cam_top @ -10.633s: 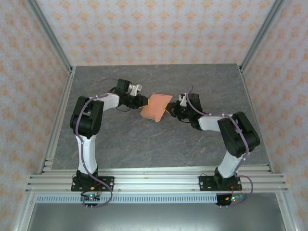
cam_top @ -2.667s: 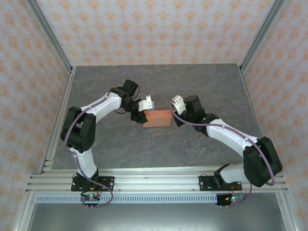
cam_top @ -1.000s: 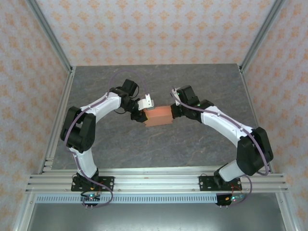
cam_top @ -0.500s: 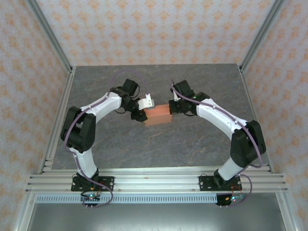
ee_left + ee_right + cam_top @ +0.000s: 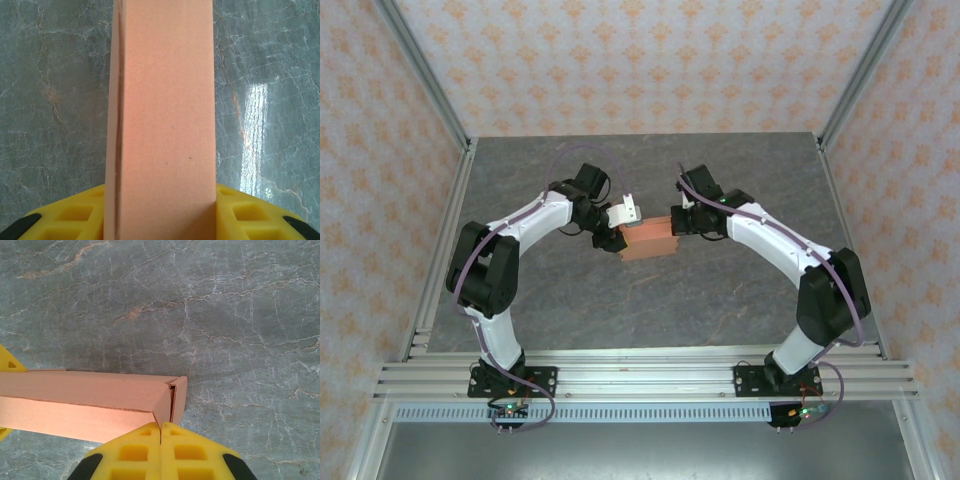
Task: Fold the paper box
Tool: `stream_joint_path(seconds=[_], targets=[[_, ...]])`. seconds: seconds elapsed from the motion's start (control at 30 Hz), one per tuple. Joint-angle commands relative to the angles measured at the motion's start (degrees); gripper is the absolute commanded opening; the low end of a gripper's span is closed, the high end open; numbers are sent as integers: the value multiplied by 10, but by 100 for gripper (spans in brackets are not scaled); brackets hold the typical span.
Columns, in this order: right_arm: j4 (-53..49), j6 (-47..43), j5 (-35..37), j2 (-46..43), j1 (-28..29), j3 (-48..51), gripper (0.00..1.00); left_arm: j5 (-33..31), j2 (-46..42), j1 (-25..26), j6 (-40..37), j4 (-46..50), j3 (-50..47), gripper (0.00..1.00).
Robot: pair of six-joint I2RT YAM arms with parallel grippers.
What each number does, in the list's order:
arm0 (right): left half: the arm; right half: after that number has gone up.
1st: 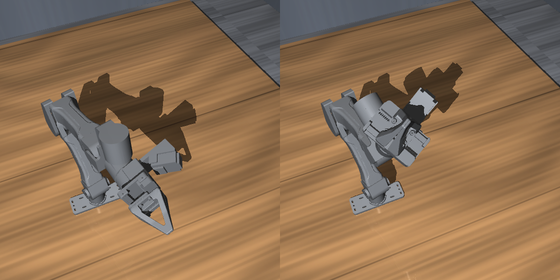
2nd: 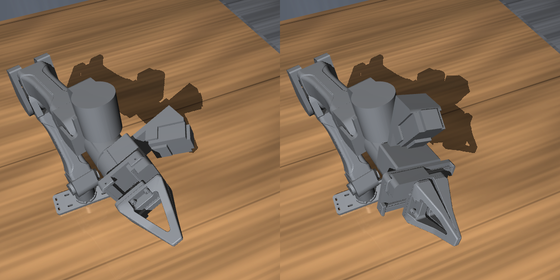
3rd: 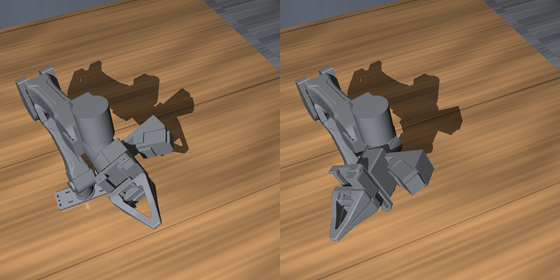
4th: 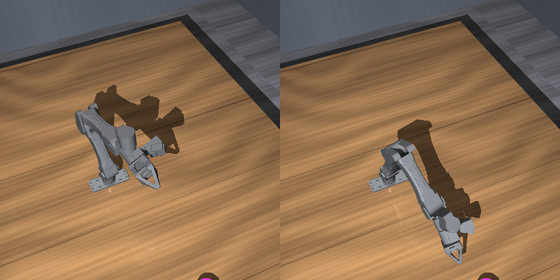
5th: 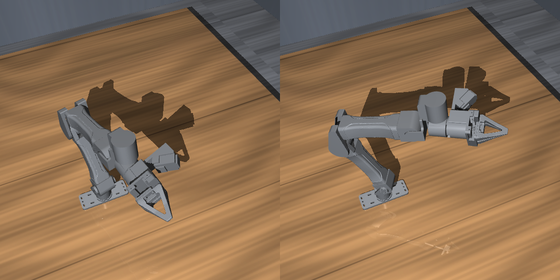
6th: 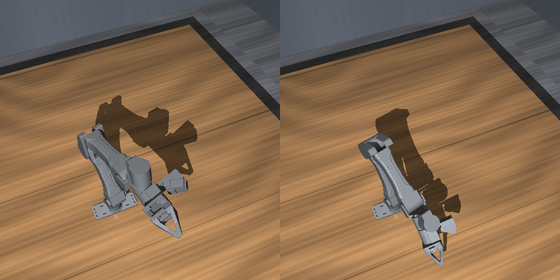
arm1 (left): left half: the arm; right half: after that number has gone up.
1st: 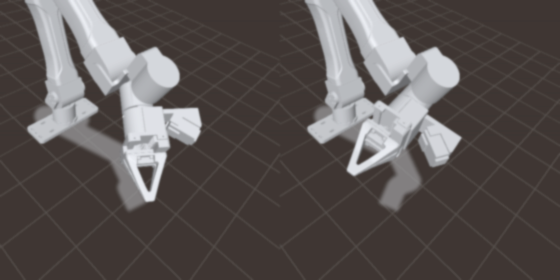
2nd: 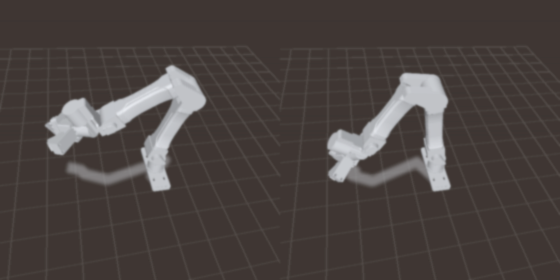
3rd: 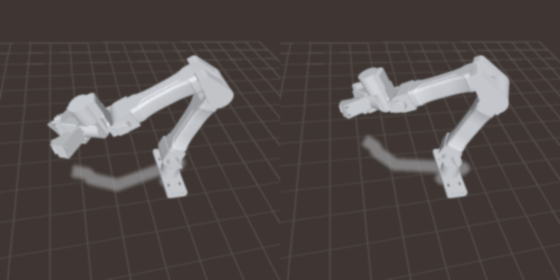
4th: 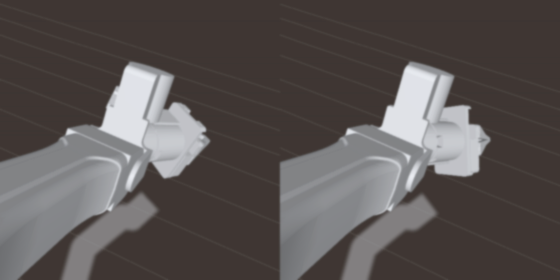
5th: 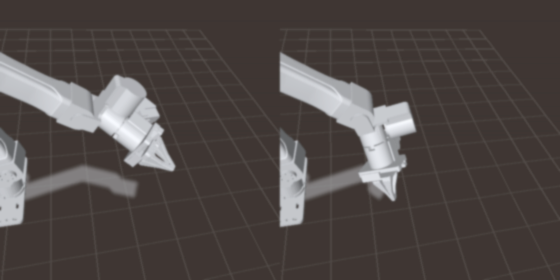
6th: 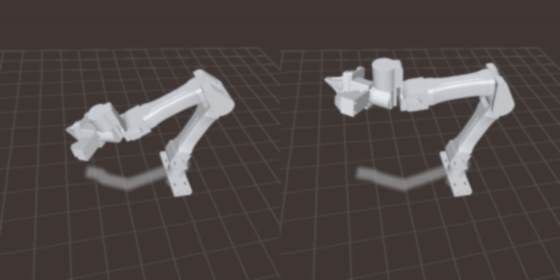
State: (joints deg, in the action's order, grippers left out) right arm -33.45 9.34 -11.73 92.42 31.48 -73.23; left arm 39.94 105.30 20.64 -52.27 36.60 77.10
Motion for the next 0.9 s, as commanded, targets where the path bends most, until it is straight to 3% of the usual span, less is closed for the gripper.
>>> stream_joint_path(seconds=[0.0, 0.87], targets=[[-14, 25, 12, 12, 6, 1, 4, -33, 7, 7, 10, 2, 12, 28], [-64, 53, 17, 18, -2, -35, 5, -62, 18, 12, 12, 9, 19, 27]])
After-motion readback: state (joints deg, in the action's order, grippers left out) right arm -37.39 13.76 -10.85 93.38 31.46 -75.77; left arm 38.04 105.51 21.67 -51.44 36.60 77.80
